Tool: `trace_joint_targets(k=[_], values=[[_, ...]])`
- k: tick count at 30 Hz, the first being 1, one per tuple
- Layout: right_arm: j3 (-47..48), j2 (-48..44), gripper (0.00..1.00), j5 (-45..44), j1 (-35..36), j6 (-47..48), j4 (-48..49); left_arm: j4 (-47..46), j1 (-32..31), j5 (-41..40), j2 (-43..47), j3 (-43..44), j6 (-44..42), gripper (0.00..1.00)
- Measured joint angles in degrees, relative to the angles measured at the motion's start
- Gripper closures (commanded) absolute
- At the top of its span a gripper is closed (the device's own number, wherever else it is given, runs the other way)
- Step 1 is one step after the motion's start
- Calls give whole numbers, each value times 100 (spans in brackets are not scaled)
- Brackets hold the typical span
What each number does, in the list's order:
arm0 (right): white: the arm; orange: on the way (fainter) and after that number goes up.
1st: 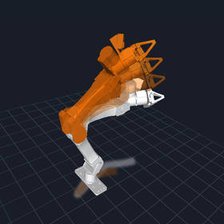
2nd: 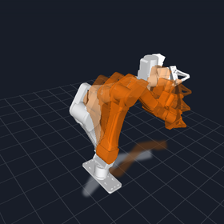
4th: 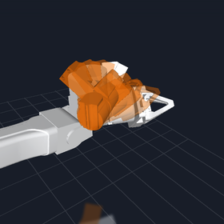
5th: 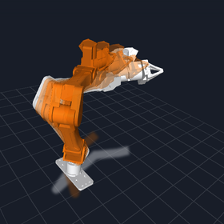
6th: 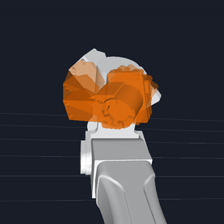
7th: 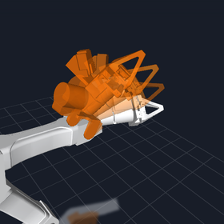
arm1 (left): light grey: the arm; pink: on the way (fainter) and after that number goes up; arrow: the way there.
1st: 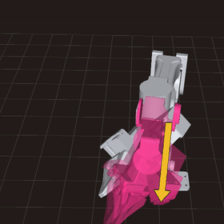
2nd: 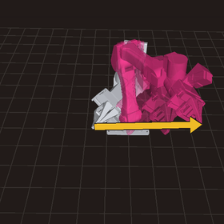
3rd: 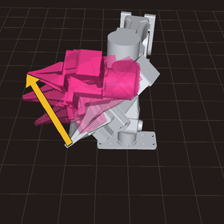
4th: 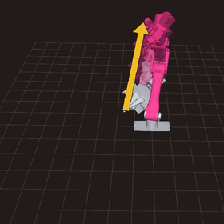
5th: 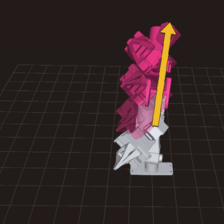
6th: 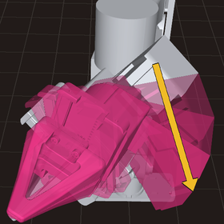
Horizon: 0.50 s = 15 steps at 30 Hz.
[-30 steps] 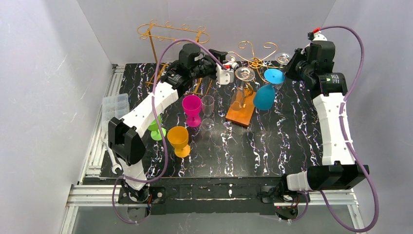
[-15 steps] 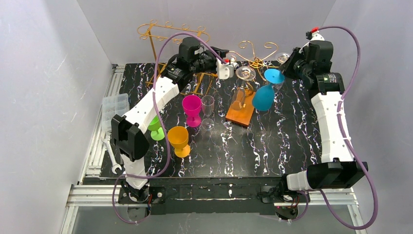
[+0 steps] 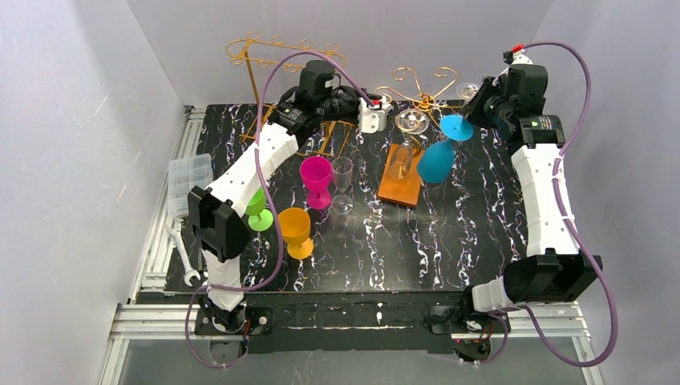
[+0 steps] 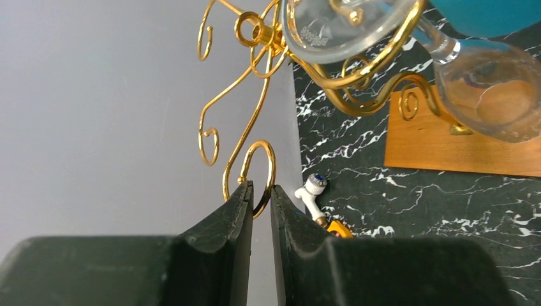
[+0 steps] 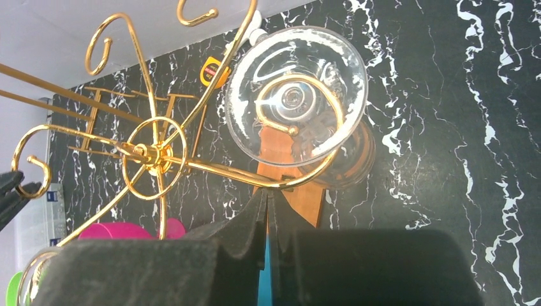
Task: Place the wine glass upside down on the wine glass rack
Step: Adjust the wine rack at the center of the board.
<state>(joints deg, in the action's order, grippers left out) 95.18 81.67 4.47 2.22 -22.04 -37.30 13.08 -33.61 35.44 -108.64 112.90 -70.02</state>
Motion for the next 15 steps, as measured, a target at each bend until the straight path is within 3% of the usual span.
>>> trace_joint_targets(k=[10, 15], values=[[31, 63, 91, 101, -109, 98, 44, 92, -33, 251, 0, 20, -11, 85], [122, 175, 91, 136, -140, 140, 92, 83, -44, 352, 0, 20, 72, 68]])
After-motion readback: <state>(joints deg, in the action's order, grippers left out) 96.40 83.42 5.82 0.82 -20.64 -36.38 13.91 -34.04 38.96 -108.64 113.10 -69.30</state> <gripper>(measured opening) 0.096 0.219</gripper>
